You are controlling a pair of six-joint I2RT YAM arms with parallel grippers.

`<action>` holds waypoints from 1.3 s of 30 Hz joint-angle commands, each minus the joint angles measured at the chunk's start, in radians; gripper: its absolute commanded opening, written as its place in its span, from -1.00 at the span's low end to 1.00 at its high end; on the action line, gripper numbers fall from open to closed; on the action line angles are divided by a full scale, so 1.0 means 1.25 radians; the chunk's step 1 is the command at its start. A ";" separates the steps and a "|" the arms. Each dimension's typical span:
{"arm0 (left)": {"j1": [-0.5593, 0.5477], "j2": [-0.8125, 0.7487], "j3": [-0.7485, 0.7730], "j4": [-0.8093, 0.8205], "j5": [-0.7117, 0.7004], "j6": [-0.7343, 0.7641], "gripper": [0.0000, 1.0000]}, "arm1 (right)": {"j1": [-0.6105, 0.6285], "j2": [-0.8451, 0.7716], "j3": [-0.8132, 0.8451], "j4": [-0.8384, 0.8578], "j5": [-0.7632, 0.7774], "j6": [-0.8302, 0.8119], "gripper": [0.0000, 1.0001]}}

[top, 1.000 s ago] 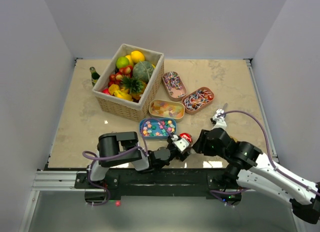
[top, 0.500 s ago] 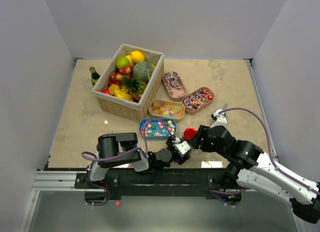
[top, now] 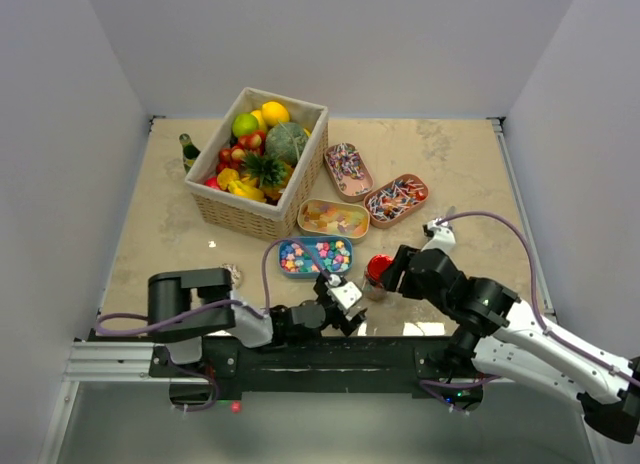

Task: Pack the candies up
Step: Screw the bottle lid onto the packing bottle, then reset both arms

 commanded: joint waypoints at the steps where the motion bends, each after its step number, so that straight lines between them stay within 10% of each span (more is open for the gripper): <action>1: -0.021 -0.138 -0.031 -0.156 -0.081 -0.133 0.99 | 0.004 -0.035 0.054 -0.012 0.066 -0.015 0.27; 6: -0.027 -0.306 0.006 -0.541 -0.174 -0.335 0.99 | 0.003 -0.055 0.106 -0.071 0.142 -0.030 0.97; 21: -0.027 -0.532 0.079 -1.289 -0.345 -0.897 0.99 | 0.003 -0.028 0.056 -0.159 0.477 0.074 0.98; 39: -0.027 -0.694 0.062 -1.403 -0.415 -0.898 0.99 | -0.002 -0.049 0.044 -0.171 0.493 0.123 0.98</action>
